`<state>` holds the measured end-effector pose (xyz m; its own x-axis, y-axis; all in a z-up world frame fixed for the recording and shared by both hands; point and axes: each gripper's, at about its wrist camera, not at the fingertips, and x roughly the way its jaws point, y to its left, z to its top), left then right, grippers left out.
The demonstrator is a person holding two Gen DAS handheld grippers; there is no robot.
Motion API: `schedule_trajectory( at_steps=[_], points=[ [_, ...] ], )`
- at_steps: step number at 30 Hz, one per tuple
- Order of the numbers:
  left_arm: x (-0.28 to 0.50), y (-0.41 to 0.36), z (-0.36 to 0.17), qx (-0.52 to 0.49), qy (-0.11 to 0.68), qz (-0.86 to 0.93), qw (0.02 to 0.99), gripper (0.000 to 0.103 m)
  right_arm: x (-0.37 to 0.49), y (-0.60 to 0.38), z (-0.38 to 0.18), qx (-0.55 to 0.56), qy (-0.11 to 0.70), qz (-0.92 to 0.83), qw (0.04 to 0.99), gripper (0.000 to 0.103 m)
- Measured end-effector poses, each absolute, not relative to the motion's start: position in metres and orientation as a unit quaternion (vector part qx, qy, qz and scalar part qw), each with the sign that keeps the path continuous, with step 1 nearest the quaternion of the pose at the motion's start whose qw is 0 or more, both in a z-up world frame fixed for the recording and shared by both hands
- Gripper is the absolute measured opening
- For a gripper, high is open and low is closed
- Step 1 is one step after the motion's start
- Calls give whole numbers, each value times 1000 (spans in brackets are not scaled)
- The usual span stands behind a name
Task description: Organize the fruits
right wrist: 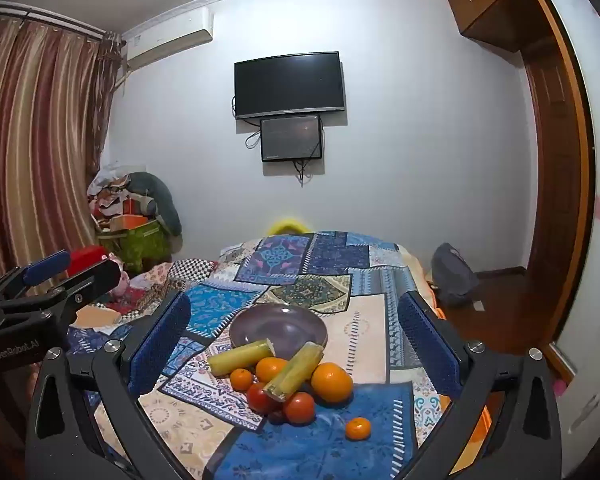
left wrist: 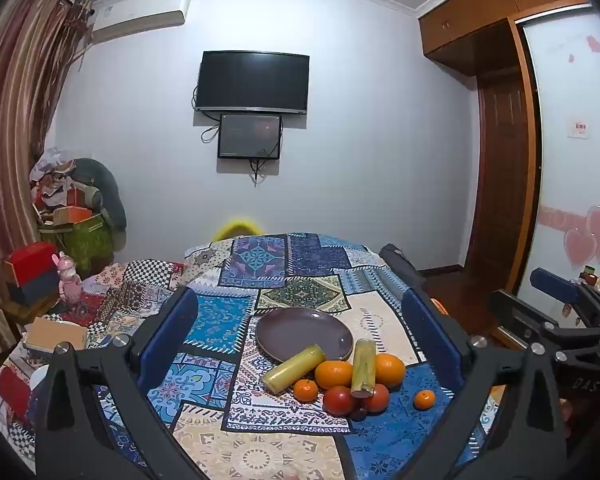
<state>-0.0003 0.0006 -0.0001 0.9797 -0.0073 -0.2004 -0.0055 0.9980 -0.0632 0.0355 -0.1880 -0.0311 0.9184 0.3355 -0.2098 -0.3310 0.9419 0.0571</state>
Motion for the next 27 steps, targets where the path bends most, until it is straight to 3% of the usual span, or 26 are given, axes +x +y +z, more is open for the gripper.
schedule_trajectory(
  at_steps=[27],
  points=[
    [2, 1, -2, -26, 108, -5, 994, 103, 29, -187, -28, 10, 100, 170, 980, 103]
  ],
)
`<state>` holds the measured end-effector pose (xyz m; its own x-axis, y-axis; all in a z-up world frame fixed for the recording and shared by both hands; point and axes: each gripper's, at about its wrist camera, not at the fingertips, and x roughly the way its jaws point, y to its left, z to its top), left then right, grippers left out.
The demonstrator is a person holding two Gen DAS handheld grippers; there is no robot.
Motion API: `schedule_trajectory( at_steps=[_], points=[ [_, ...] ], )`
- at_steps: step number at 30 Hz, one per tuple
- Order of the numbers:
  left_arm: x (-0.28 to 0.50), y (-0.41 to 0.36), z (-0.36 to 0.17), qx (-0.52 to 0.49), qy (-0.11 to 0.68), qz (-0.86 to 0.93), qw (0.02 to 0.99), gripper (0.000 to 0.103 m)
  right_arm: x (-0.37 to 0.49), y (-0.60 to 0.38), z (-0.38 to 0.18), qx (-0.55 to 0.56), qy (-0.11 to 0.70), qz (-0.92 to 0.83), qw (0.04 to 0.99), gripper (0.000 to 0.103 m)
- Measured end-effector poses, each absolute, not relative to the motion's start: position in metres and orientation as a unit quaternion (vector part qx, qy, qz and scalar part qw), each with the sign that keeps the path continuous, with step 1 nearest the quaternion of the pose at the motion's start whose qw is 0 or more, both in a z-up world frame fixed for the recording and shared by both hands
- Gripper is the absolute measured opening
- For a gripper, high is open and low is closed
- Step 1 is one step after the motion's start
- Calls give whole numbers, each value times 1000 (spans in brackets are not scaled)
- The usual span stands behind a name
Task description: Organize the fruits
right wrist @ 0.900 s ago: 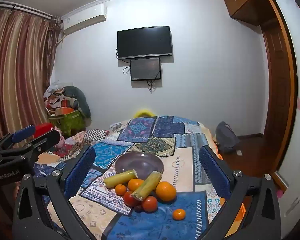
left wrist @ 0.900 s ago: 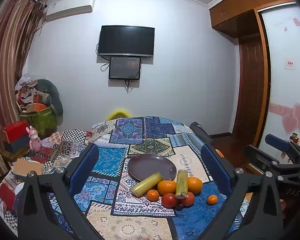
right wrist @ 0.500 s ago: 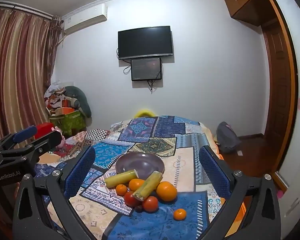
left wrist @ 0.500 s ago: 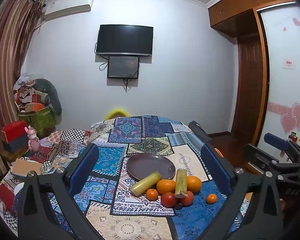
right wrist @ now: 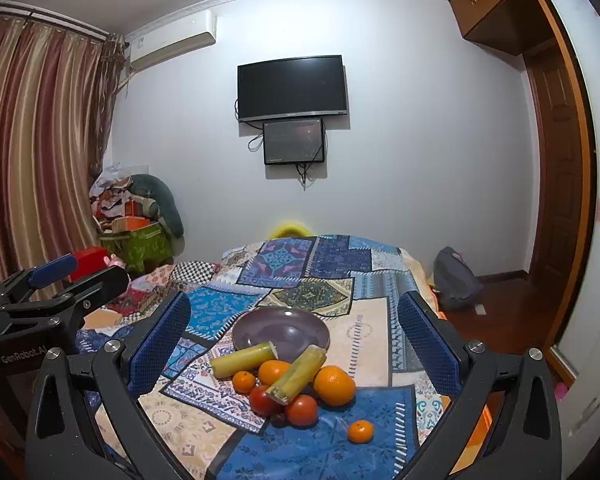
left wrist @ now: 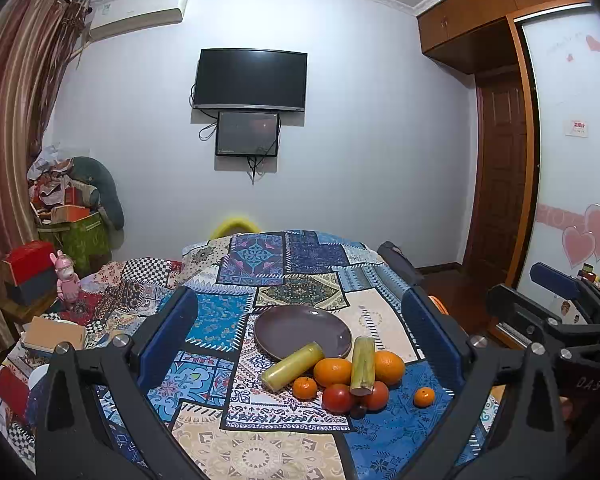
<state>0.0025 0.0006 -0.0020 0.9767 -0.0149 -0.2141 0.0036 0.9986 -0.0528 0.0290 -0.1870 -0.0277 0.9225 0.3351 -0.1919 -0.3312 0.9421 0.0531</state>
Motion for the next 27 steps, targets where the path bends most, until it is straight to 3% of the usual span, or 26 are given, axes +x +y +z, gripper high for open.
schedule_trajectory(
  at_steps=[27],
  points=[
    [4, -2, -2, -21, 108, -5, 994, 103, 30, -188, -30, 11, 98, 174, 980, 103]
  ],
)
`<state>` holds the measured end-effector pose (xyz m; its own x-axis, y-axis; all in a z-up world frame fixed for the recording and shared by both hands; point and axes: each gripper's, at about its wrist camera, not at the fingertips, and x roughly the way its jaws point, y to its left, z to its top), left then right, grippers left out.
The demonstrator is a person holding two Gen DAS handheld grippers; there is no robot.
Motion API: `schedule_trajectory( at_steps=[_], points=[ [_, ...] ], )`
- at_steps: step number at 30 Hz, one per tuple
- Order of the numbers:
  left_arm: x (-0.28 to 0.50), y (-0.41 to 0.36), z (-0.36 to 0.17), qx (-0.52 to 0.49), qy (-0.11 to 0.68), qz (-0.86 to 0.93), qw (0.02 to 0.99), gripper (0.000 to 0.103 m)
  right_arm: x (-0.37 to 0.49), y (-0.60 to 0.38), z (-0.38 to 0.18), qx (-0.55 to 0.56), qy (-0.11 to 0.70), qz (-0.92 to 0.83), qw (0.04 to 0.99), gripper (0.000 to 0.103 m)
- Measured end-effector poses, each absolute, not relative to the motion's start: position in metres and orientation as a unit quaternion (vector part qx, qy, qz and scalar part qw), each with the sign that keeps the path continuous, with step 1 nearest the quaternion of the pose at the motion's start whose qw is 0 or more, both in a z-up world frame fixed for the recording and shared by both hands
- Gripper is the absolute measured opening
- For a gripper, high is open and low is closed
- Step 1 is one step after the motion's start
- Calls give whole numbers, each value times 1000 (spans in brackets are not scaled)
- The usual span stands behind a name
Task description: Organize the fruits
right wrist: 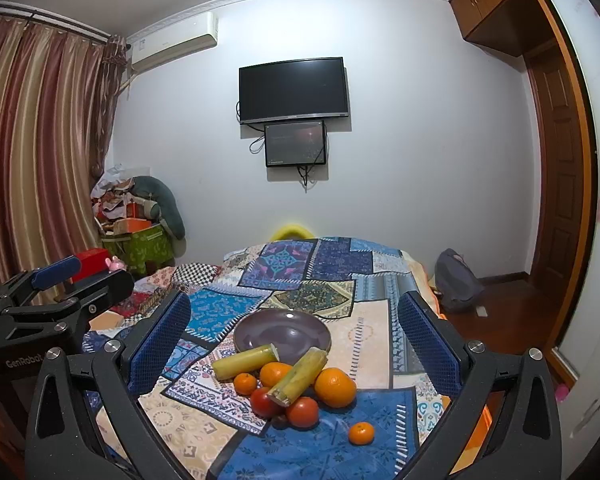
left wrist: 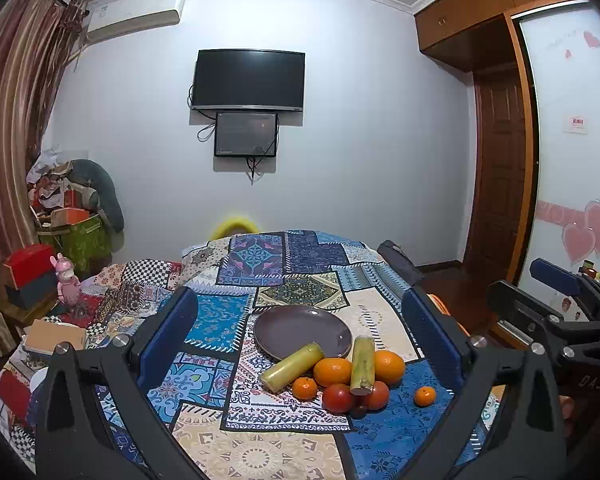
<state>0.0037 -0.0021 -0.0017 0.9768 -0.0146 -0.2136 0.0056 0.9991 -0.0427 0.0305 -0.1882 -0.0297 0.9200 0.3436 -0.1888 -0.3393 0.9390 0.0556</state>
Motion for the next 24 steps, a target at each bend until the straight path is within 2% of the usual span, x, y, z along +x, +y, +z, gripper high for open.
schedule_trajectory(
  at_steps=[24],
  points=[
    [4, -1, -2, -24, 110, -8, 994, 103, 30, -188, -29, 12, 97, 176, 979, 103]
  ],
)
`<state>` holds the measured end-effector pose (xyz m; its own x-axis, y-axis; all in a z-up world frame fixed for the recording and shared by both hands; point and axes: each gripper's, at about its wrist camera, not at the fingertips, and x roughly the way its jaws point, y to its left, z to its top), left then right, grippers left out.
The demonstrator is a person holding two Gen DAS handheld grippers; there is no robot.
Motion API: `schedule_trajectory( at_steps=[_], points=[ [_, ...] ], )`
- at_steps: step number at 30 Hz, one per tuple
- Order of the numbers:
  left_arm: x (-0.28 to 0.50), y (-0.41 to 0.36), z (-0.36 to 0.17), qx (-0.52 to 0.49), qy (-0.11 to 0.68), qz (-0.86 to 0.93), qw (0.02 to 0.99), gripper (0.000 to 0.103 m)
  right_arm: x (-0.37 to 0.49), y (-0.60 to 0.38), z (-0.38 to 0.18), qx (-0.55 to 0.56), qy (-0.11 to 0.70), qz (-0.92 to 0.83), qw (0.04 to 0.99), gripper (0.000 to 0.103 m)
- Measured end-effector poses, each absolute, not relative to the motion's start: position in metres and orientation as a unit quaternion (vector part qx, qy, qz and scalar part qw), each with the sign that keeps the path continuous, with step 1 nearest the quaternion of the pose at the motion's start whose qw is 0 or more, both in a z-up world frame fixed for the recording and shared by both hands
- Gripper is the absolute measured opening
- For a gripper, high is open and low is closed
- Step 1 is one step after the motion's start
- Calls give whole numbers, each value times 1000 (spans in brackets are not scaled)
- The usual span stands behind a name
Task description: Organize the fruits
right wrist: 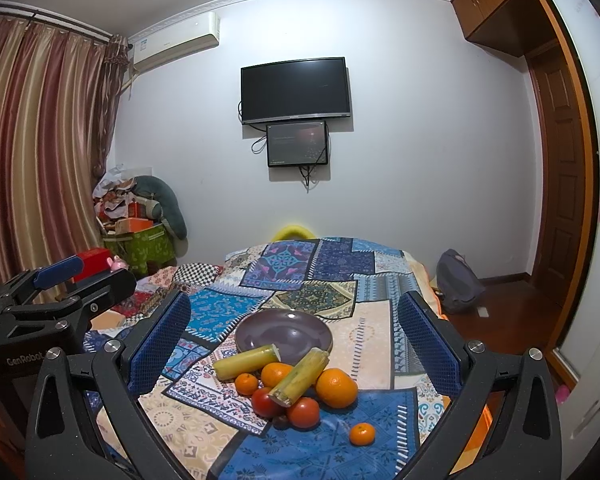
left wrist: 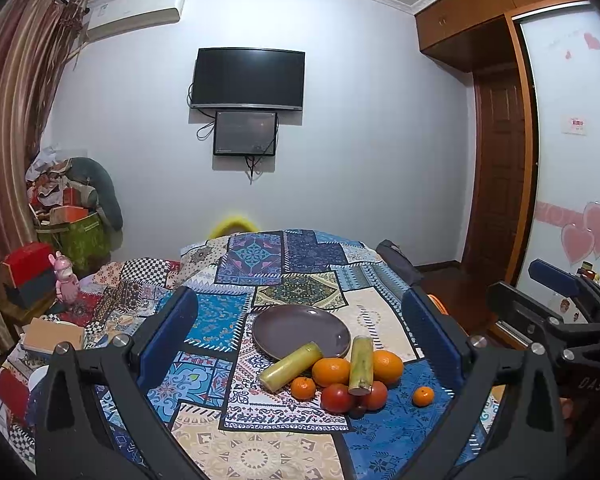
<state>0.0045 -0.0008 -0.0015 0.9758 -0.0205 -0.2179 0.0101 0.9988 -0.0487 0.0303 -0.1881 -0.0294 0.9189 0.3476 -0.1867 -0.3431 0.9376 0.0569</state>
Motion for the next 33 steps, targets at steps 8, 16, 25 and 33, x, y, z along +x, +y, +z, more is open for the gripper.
schedule_trajectory(
  at_steps=[8, 16, 25, 33],
  points=[
    [6, -2, -4, -23, 111, -15, 993, 103, 36, -191, -34, 14, 104, 175, 979, 103],
    [20, -6, -11, -28, 136, -36, 990, 102, 56, -202, -49, 28, 143, 186, 972, 103],
    [68, -16, -42, -27, 213, -42, 976, 75, 84, -214, -76, -1, 197, 171, 965, 88],
    [122, -12, -86, -40, 306, -46, 950, 60, 121, -226, -103, 13, 271, 184, 945, 72]
  ],
)
